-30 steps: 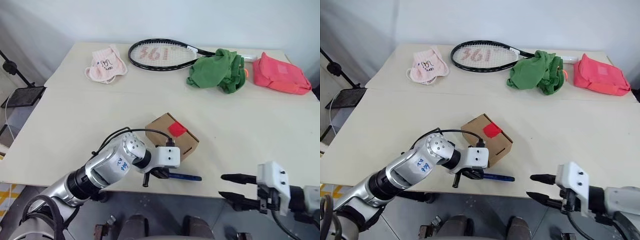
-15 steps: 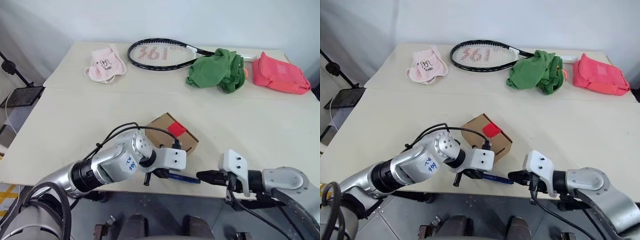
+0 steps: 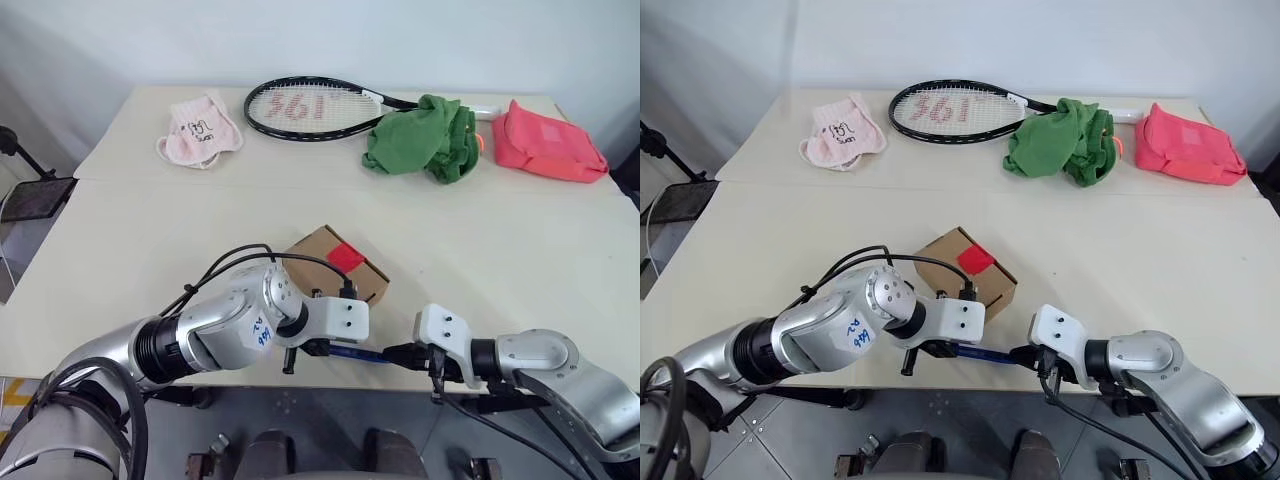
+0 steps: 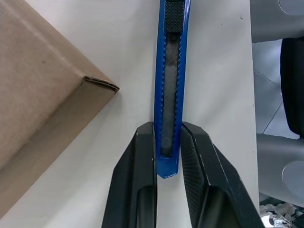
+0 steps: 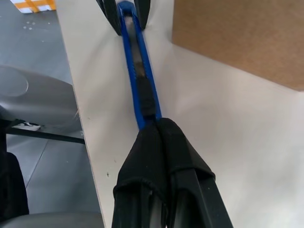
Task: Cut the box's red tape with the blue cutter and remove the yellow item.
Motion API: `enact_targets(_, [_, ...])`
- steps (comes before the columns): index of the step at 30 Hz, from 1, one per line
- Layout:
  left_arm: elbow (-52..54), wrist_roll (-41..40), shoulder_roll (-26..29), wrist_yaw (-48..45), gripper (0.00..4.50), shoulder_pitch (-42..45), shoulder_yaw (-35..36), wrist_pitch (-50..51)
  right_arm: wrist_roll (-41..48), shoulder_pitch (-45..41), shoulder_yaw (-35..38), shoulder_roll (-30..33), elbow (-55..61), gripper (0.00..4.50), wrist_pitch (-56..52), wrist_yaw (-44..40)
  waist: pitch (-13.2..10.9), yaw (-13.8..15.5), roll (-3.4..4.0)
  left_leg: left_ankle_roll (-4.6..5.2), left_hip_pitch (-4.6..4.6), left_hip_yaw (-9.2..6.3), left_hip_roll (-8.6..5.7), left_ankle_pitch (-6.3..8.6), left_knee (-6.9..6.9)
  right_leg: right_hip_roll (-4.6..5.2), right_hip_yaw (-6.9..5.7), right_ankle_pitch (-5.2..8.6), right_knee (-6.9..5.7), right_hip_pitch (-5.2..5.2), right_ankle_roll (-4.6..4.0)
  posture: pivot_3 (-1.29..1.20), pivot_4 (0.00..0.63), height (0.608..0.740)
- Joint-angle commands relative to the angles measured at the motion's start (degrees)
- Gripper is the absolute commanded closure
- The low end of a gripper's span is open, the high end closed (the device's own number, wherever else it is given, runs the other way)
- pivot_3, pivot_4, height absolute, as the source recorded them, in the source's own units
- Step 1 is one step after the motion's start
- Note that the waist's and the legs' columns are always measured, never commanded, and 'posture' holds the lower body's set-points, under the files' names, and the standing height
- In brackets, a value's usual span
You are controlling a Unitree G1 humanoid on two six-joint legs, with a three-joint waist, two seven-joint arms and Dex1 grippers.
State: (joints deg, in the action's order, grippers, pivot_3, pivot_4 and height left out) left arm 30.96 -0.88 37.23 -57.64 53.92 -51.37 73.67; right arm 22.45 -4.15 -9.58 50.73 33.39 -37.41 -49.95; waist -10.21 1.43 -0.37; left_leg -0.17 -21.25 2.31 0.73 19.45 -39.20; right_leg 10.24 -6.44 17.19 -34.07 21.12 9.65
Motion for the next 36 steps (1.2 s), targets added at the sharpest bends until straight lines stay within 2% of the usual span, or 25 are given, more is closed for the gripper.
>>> enact_targets(1, [0.1,-1.58,1.1,0.97,4.11,0.32,-1.97,2.58,-1.23,-0.63,-2.05,-0.66,-0.62,4.46,0.65,-0.79,0.0,0.0,0.0,0.0,0.0,0.0,0.0,0.0,0.0,0.0,0.0,0.0,-0.01,0.0,0.0,0.0,0.15,0.74])
enact_targets(13, [1.23,-5.72,1.62,3.98,4.11,1.36,-2.2,4.11,-2.9,-4.66,-7.73,-6.1,-1.24,4.46,-1.48,0.1,0.0,-0.07,-0.01,-0.03,0.01,0.0,0.04,0.0,0.01,-0.04,0.02,0.0,0.0,0.01,-0.01,0.0,0.15,0.74])
enact_targets(29, [0.87,-7.76,2.31,6.85,4.11,1.76,-2.92,3.02,-4.3,-8.15,-11.53,-11.42,-3.05,4.46,-1.3,-0.05,0.01,-0.09,0.0,-0.05,0.0,0.03,0.06,0.0,0.01,-0.08,0.06,0.01,-0.02,0.05,-0.01,0.0,0.15,0.74])
enact_targets(33, [0.8,-7.35,2.67,7.44,4.11,1.21,-2.75,1.25,-4.25,-7.46,-10.77,-11.68,-2.56,4.46,-1.08,0.07,0.01,0.01,-0.01,-0.06,0.0,0.03,0.06,0.0,0.01,-0.08,0.07,0.01,-0.01,0.05,-0.01,0.0,0.15,0.74])
enact_targets(36, [0.71,-6.55,3.72,7.81,4.11,-0.47,-1.7,-2.88,-2.52,-5.96,-7.43,-10.97,-0.91,4.46,-0.06,-0.37,0.01,0.08,0.0,-0.06,-0.01,0.03,0.06,0.0,0.01,-0.08,0.07,0.01,-0.01,0.06,-0.01,0.0,0.15,0.74])
